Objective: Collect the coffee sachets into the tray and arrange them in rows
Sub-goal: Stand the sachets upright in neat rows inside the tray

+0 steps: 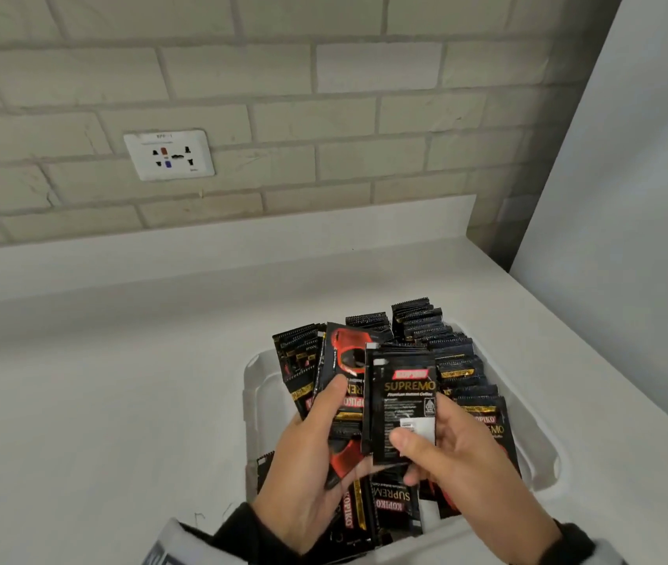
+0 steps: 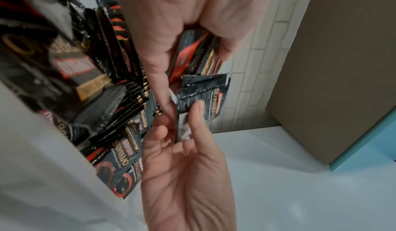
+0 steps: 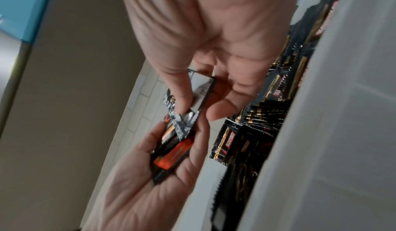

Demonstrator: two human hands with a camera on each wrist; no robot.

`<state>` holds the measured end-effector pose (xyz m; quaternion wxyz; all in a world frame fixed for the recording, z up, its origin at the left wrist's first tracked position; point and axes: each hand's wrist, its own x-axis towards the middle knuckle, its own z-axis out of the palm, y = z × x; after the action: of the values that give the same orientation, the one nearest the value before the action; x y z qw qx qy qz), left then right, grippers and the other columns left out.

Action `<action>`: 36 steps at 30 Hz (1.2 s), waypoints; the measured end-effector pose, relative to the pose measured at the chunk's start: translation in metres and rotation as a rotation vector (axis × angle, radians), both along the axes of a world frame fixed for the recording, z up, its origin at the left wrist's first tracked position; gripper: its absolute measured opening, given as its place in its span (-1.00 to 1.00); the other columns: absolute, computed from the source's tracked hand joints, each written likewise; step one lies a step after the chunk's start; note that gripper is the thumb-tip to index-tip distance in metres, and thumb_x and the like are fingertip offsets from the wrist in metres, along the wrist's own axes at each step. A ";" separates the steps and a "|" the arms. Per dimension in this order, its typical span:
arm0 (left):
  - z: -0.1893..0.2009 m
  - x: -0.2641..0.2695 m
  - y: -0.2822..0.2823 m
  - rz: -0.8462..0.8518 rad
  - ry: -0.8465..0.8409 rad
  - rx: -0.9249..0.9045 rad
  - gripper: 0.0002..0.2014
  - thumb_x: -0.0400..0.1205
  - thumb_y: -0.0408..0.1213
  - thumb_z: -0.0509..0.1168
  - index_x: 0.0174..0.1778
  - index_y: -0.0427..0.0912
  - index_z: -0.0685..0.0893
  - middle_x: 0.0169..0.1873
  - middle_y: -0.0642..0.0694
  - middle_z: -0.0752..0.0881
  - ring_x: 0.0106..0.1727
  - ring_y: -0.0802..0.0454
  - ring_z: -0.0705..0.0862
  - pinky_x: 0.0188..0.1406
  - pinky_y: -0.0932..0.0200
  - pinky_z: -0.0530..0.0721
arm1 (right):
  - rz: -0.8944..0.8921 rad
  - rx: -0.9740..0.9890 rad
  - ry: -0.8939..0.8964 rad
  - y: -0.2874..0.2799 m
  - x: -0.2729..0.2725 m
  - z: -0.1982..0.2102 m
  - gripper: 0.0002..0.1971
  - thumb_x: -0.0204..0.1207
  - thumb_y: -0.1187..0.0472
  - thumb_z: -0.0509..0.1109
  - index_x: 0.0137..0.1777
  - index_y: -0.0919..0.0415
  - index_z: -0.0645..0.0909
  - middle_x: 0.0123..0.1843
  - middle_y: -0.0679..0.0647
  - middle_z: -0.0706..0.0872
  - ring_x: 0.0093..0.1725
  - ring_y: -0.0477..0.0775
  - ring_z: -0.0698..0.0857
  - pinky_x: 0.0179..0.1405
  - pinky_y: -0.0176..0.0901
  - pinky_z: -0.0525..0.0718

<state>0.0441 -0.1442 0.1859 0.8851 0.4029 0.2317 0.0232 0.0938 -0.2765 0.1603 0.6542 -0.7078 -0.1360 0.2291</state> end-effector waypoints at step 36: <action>0.000 0.001 0.002 -0.068 -0.147 0.224 -0.68 0.22 -0.53 0.37 -0.10 -0.29 0.72 -0.28 -0.27 0.81 -0.32 -0.09 0.80 -0.50 0.17 0.71 | -0.068 -0.134 -0.325 -0.002 0.018 0.034 -0.54 0.27 0.11 0.56 0.11 -0.21 0.48 -0.10 -0.08 0.66 -0.26 -0.17 0.67 -0.14 -0.21 0.69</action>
<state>0.0453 -0.1417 0.1863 0.8495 0.5039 0.1484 0.0484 0.1122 -0.2782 0.1946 0.5825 -0.7816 -0.2004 0.0979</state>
